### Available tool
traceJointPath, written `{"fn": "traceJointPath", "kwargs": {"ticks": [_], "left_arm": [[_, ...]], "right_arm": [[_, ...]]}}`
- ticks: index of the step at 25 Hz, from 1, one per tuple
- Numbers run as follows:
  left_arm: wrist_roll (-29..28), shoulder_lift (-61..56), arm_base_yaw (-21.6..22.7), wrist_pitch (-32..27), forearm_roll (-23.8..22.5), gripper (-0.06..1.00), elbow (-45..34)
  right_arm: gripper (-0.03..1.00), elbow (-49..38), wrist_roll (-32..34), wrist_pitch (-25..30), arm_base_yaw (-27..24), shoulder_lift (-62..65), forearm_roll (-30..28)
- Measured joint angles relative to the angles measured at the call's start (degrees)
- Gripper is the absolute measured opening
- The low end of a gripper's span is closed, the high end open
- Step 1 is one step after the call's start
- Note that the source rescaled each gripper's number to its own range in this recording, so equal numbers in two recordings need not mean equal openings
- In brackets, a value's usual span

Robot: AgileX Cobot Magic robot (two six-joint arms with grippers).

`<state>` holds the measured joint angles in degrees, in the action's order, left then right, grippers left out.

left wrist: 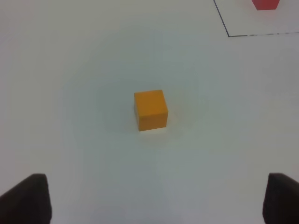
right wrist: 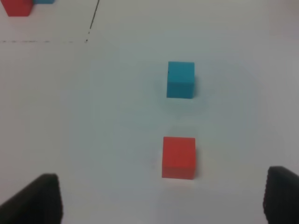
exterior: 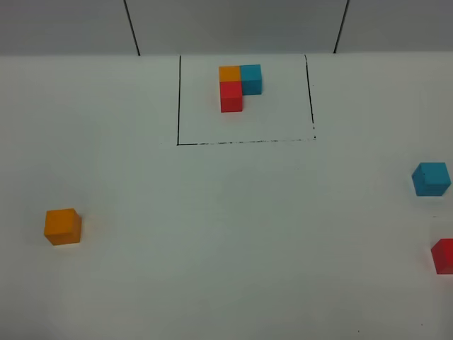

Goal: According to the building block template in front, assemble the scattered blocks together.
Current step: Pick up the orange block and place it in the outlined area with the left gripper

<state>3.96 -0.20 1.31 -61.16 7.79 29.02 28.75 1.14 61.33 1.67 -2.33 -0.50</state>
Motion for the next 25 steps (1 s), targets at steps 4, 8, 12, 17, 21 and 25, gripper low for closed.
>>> {"fn": "traceJointPath", "kwargs": {"ticks": [4, 8, 12, 17, 21, 25], "left_arm": [[0.0, 0.0, 0.0, 0.0, 0.0, 0.98, 0.0], [0.0, 0.0, 0.0, 0.0, 0.0, 0.95, 0.0], [0.0, 0.0, 0.0, 0.0, 0.0, 0.91, 0.0], [0.0, 0.0, 0.0, 0.0, 0.0, 0.87, 0.0], [0.0, 1.5, 0.0, 0.0, -0.2, 0.86, 0.0], [-1.5, 10.1, 0.0, -0.1, -2.3, 0.86, 0.5]], "right_arm": [[0.75, 0.0, 0.0, 0.0, 0.0, 0.0, 0.0], [0.75, 0.0, 0.0, 0.0, 0.0, 0.0, 0.0], [0.75, 0.0, 0.0, 0.0, 0.0, 0.0, 0.0], [0.75, 0.0, 0.0, 0.0, 0.0, 0.0, 0.0], [0.75, 0.0, 0.0, 0.0, 0.0, 0.0, 0.0], [0.75, 0.0, 0.0, 0.0, 0.0, 0.0, 0.0]]}}
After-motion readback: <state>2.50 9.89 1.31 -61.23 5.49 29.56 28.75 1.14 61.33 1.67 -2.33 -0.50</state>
